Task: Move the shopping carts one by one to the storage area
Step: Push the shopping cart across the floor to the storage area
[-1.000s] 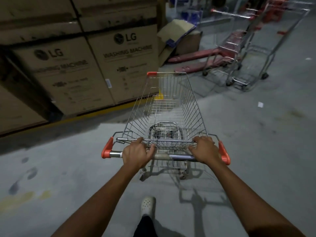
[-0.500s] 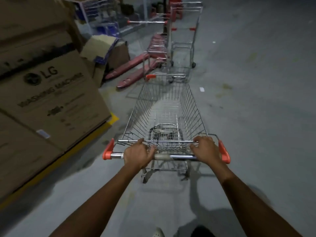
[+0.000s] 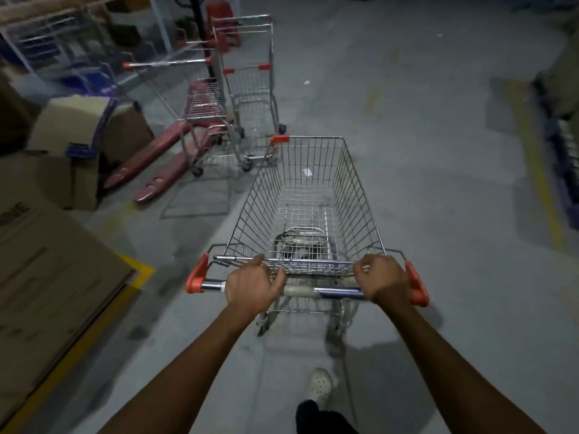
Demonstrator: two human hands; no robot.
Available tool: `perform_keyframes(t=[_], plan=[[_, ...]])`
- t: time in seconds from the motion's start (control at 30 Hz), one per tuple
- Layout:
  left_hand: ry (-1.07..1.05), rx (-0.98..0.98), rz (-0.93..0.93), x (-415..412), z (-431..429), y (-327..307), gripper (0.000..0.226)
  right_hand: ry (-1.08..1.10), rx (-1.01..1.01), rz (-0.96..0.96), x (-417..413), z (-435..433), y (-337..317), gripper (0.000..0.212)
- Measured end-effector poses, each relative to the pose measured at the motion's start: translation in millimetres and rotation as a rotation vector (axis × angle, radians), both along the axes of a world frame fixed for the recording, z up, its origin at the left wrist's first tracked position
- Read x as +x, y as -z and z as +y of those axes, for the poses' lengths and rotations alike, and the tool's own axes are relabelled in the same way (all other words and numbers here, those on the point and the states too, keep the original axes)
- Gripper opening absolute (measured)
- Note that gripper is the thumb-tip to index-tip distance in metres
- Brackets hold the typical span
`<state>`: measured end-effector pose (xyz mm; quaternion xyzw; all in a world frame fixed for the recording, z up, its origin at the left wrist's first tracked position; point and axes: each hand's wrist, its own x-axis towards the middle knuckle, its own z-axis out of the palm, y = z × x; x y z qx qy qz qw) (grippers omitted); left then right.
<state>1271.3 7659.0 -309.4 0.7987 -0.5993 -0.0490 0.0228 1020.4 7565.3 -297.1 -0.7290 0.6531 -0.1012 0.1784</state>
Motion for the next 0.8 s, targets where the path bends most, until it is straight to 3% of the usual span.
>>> perform_keyframes(t=[0.2,0.4,0.57,0.73,0.8], plan=[[0.137,0.009,0.004,8.9,-107.1,7.0,0.078,0.106,-0.034,-0.066,-5.3,-79.1,5.5,0.026],[0.482,0.087,0.032,41.0,-203.8,-5.4,0.104,0.081,-0.172,-0.046,-2.8,-146.5,14.2,0.018],[0.616,0.1,-0.043,57.9,-288.2,-8.5,0.098,0.128,-0.156,-0.037,4.6,-200.4,4.6,0.025],[0.683,0.094,0.051,57.2,-383.9,-3.8,0.083,0.209,-0.154,-0.082,-2.1,-282.4,10.9,0.031],[0.743,0.121,0.02,55.2,-431.1,-3.2,0.087,0.214,-0.159,-0.034,-7.8,-322.8,11.1,0.032]])
